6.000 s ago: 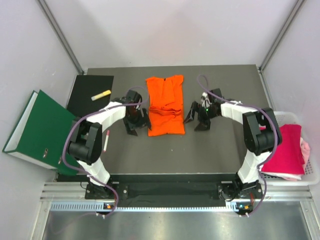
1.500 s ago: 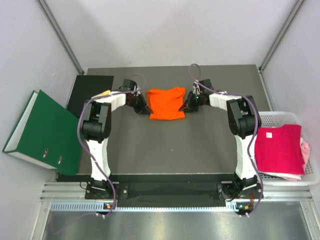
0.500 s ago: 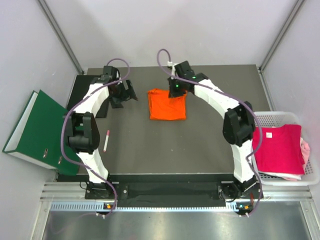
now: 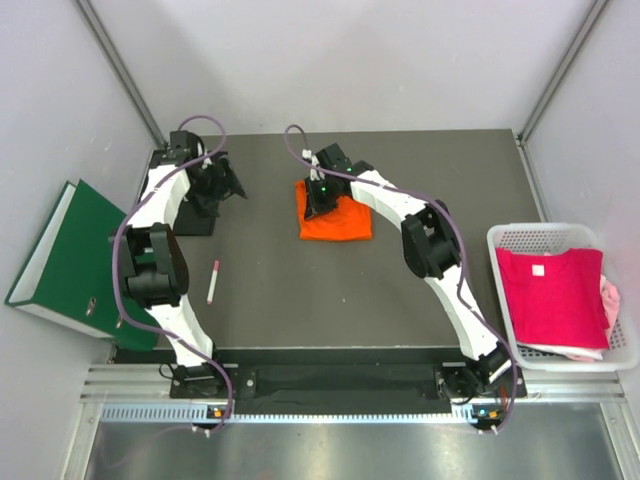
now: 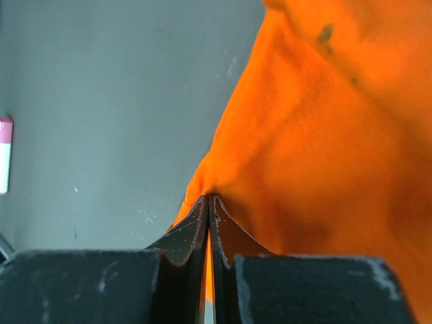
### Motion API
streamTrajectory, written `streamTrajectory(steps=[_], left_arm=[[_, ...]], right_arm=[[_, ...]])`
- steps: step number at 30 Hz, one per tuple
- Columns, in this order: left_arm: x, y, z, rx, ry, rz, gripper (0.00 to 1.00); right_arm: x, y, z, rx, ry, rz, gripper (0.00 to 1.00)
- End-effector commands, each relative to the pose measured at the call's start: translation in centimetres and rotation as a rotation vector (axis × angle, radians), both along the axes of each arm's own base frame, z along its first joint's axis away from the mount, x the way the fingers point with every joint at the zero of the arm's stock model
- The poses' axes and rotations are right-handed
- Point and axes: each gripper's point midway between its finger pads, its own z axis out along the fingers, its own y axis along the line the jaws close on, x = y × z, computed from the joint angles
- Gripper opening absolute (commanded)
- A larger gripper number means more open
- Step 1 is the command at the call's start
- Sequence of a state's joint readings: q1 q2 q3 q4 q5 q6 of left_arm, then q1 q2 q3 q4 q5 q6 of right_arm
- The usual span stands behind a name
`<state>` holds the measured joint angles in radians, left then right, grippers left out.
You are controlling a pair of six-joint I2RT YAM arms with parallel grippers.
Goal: Fold and stack the t-shirts
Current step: Put the neatly folded tshirt into the corner of the board with the right arm
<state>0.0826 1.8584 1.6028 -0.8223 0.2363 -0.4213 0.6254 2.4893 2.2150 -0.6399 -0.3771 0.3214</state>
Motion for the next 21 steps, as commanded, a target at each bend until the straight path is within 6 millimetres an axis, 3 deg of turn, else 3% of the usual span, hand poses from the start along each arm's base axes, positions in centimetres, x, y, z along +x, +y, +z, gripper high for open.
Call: streamTrajectory(steps=[1,7,12,21], left_arm=[[0.5,-0.8,0.5,-0.043,-0.013,-0.047,0.99],[0.6,-1.3,-0.6,-0.075,0.017,-0.054,0.99],[0.1,-1.2,-1.1,-0.077,0.025,-0.054,0.99],[-0.6,-1.8,-1.7,-0.105,0.030,-0.057,0.99]], right_arm=[[0.0,1.8,2.1,0.093,-0.004,0.039,0.00],[0.5,0.3,-0.4,0.003,0.005,-0.016,0.00],[1.2,-2.6,-3.1,-0.080,0.057,-0.118,0.00],[3.4,-10.1,-4.4,-0.203,0.047,-0.246,0.00]])
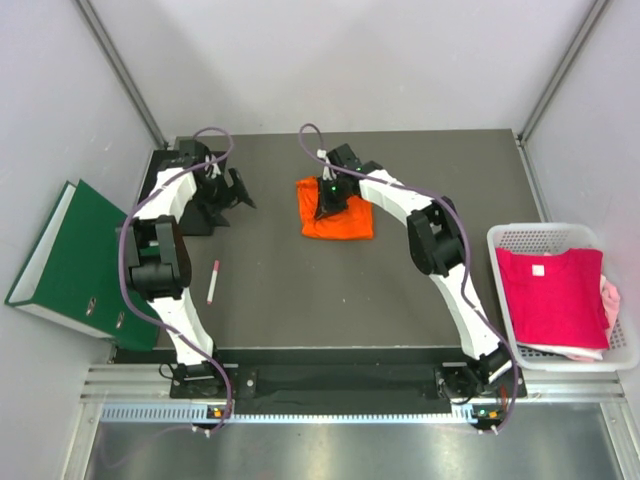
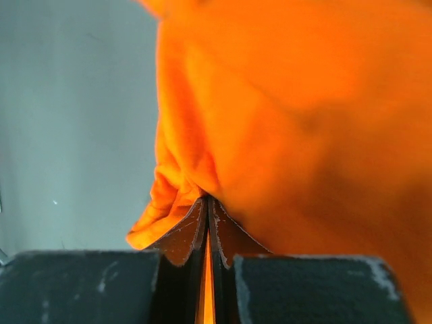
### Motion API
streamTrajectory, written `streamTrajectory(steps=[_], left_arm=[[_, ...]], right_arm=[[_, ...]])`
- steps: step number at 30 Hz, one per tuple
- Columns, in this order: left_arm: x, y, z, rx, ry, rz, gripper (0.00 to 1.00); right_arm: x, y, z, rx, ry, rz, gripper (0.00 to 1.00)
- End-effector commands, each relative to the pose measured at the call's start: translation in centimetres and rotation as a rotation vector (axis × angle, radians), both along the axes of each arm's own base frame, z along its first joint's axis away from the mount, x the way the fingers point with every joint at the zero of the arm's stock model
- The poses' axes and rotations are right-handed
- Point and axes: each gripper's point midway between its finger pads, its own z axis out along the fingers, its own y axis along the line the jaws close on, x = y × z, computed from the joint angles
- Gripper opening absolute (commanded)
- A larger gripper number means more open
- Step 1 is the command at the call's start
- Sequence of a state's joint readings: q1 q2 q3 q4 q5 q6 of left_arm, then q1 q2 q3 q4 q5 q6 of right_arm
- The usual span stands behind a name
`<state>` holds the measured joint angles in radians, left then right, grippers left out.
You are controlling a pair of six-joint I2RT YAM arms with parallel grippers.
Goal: Fold and stack the t-shirts
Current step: Put the neatly folded tshirt into the corner of the board with the right arm
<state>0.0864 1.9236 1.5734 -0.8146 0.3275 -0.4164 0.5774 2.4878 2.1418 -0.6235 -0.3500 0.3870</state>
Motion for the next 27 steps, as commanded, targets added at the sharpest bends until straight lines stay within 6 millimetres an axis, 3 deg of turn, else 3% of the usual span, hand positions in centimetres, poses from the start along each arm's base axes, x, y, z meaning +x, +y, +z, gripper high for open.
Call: streamTrajectory(steps=[1,7,13,18,22,25,27], left_arm=[[0.1,-0.5,1.4,-0.024,-0.052,-0.014,0.99],[-0.1,-0.5,1.3,-0.021,-0.054,-0.019,0.99],[-0.5,-0.6,1.1,-0.024,-0.053,-0.022,0.99],[-1.0,-0.5,0.9,-0.023,-0.047,-0.020,0.99],[-1.3,-0.6,0.6,-0.020,-0.039,-0.021,0.99],[-1.6,-0.5,0.3,-0.016,-0.030,-0.022,0.99],[-1.8,-0.5,0.1,-0.015,-0.026,-0.025,0.99]], right_arm=[[2.9,-8.3,-2.1,-0.185,-0.019,-0.138,0.00],[4.5,-14.3,-2.0,-0.241,-0.024,-0.216,0.00],[5.9,-17.4,-0.4,-0.240,-0.049,-0.262,0.00],[6.3,-14.9,4.1,-0.140,-0.143,-0.195,0.00],[5.8,-10.9,7.3,-0.082,-0.231,-0.113,0.00],[5.3,-8.1,8.3,-0.043,-0.246,-0.066,0.00],[4.8,-6.6,7.1,-0.039,-0.217,-0.042,0.00]])
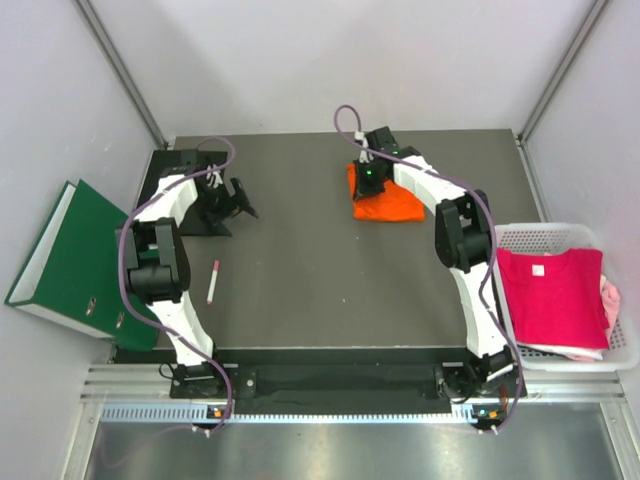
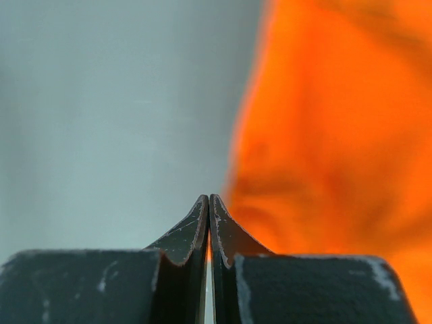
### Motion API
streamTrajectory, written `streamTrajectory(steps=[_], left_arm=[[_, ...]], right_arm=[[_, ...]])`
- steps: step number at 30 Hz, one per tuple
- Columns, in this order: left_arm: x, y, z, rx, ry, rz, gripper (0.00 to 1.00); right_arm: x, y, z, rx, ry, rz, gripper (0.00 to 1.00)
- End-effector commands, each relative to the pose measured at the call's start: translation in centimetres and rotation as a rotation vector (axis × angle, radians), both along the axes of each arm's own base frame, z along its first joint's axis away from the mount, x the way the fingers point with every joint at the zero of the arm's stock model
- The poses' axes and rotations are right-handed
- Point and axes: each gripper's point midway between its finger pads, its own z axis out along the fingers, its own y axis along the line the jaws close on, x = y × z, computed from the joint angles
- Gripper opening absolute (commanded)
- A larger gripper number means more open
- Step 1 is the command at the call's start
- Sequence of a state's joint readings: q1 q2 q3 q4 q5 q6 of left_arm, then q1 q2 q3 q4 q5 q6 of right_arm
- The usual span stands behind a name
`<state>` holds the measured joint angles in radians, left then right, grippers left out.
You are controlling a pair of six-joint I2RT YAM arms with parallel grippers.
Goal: Fold and stack the t-shirts
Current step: Put the neatly folded tshirt into the corner of the board with the right arm
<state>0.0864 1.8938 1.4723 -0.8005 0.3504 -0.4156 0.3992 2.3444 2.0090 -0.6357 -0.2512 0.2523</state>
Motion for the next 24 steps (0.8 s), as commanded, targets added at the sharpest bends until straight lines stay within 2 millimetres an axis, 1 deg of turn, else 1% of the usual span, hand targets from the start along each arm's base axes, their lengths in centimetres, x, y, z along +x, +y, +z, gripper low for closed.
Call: streamTrajectory(steps=[1,3,4,7,9,11,20,24], left_arm=[[0.6,0.0,1.9,0.010,-0.084,-0.017,0.99],[0.4,0.1,1.7,0.010,-0.080,-0.016,0.99],[0.4,0.0,1.7,0.012,-0.081,-0.019,0.99],[0.2,0.0,1.7,0.012,-0.078,-0.020,0.99],[0.0,0.0,1.6,0.013,-0.079,-0.021,0.99],[-0.1,0.0,1.5,0.014,-0.077,-0.024,0.99],[-0.2,0.0,1.4,0.011,-0.076,-0.022,0.99],[-0.3,0.0,1.3,0.011,-0.072,-0.023,0.99]], right_arm=[[0.2,5.3,4.1,0.068,-0.103,0.097,0.00],[0.1,6.3,3.5,0.075,-0.090,0.104,0.00],[0.3,6.7,2.9,0.077,-0.085,0.099,0.00],[0.8,7.0,1.8,0.076,-0.071,0.063,0.00],[1.0,6.8,1.2,0.066,-0.067,0.042,0.00],[1.5,6.3,0.8,0.037,-0.074,0.014,0.00],[3.0,3.6,1.2,-0.085,-0.138,-0.071,0.00],[3.4,2.1,0.7,-0.118,-0.123,-0.125,0.00]])
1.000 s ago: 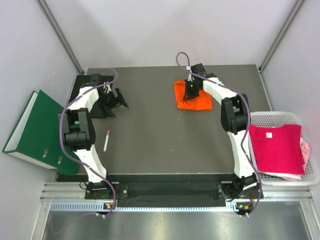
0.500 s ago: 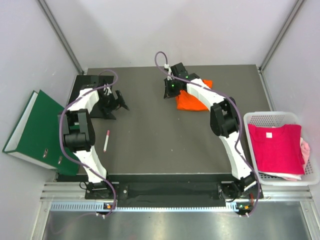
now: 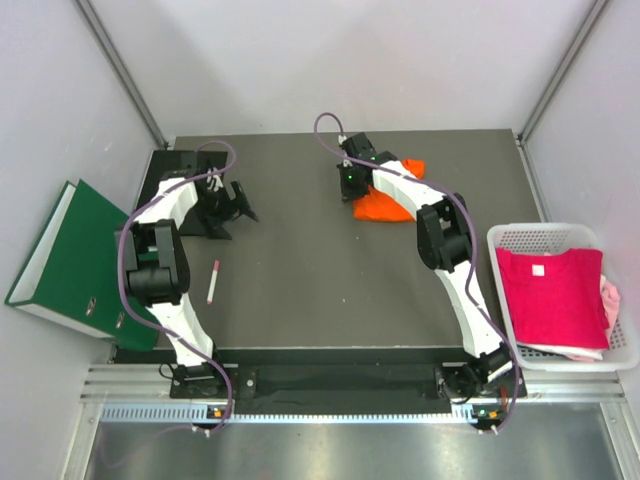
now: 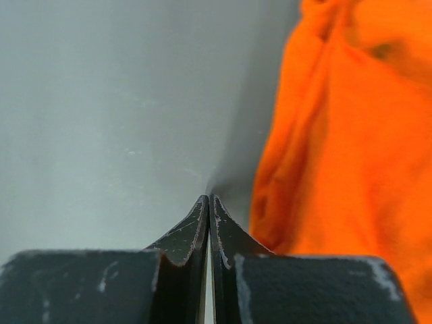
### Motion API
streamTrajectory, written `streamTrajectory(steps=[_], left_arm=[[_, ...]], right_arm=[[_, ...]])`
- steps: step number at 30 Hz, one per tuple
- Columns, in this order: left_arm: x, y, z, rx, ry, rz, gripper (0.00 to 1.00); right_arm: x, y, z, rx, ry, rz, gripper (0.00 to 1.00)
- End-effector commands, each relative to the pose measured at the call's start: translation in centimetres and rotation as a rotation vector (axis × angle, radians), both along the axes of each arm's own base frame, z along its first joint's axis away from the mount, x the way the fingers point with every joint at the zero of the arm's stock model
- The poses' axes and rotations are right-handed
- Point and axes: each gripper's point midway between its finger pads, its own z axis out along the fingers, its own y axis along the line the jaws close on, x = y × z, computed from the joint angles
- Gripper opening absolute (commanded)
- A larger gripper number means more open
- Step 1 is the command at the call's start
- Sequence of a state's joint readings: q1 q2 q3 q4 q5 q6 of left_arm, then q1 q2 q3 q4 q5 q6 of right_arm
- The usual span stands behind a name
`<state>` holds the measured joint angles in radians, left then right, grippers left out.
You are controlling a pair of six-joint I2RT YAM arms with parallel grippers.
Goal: Fold and stack the t-shirts
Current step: Put the neatly folded tshirt into the corner of the board with the right arm
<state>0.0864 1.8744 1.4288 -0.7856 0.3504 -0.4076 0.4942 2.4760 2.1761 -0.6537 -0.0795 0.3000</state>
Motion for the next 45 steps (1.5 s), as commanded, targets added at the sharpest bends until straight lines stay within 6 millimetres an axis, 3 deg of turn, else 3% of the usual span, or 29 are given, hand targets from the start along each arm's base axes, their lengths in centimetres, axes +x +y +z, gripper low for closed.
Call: streamTrajectory(steps=[1,8,15,23,31,40,45], left_arm=[[0.5,0.1,1.7,0.009,-0.077,-0.015,0.99],[0.5,-0.1,1.7,0.001,-0.077,-0.018,0.99],[0.6,-0.7,1.7,-0.032,-0.084,-0.011,0.99],[0.2,-0.7,1.1,-0.035,-0.072,-0.014,0.99],[0.3,-0.8,1.0,-0.041,-0.076,-0.013,0.99],[0.4,-0.9,0.5,-0.044,-0.066,-0.013,0.99],[0.5,-1.2,0.6,-0.045,-0.069,-0.021,0.99]], right_arm=[[2.2,-2.5,2.3,-0.047,-0.068,-0.112,0.00],[2.3,-6.7,0.4,-0.169,-0.025,-0.203,0.00],[2.3,-12.1,-0.8,-0.244,0.009,-0.275,0.00],[3.2,-18.5,-0.6,-0.295,0.019,-0.362,0.00],[2.6,-25.3,-0.2,-0.360,0.049,-0.457,0.00],[1.4,-31.5,0.8,-0.411,0.067,-0.558,0.00],[1.1,-34.0,1.0,-0.415,0.077,-0.619,0.00]])
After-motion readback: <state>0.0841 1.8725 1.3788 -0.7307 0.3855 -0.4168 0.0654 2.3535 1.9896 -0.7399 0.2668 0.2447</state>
